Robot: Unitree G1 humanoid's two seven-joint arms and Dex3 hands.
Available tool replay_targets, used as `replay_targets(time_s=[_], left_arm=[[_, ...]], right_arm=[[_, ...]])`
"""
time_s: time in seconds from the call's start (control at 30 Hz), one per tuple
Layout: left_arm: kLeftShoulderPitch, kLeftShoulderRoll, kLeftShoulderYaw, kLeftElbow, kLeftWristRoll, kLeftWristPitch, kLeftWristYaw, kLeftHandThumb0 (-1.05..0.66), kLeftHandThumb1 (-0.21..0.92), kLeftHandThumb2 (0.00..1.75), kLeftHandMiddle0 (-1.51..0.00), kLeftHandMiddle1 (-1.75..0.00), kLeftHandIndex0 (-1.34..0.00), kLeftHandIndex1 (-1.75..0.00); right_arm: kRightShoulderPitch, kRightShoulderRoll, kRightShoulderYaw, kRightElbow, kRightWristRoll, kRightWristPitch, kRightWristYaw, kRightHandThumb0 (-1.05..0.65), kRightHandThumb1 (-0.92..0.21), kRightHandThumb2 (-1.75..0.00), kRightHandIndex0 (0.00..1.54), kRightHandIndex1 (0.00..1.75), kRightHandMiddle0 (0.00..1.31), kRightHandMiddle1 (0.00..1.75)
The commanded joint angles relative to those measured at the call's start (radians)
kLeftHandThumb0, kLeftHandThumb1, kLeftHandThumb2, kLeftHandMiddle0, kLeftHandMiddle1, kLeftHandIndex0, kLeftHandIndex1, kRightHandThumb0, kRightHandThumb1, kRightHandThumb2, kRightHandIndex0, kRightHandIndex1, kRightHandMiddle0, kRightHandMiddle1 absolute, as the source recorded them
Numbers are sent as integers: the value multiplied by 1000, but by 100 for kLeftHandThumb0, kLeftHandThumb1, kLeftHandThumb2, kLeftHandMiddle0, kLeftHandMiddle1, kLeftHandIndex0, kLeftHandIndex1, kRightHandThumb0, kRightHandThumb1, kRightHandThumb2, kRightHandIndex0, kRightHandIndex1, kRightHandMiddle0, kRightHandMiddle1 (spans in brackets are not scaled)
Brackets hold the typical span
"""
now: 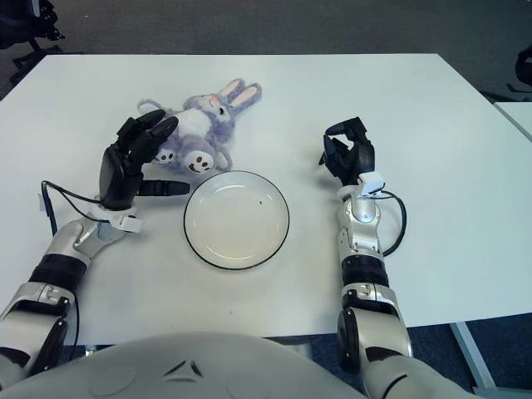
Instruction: Put the doll into the plate.
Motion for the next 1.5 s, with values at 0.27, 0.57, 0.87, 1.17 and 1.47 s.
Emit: replay_targets(time_s=[0.27,0.57,0.87,1.17,1.47], left_arm=[[48,-31,-46,83,-37,32,69,31,92,21,-49,-140,-43,-68],[42,-34,-62,90,-24,74,130,35,92,23,-50,-142,-41,-84],[28,-34,-91,107,-8,106,199,35,92,23,-50,-142,-39,-91],[14,-28,-123,126,-5,120,244,35,92,23,-50,-143,-38,-95],[-10,-26,-150,167,-10,98,292,35,92,23,-50,-142,-37,-98]], right_arm=[[124,37,15,59,-18,2,-4,-36,-92,-38,96,175,35,160],[124,36,15,61,-19,1,-2,-36,-92,-38,96,175,35,160],[126,35,15,59,-18,0,-1,-35,-92,-38,96,175,35,160],[127,35,16,59,-18,-1,0,-35,-92,-38,95,175,35,160],[125,35,17,61,-21,-1,-2,-35,-92,-38,95,175,35,160]])
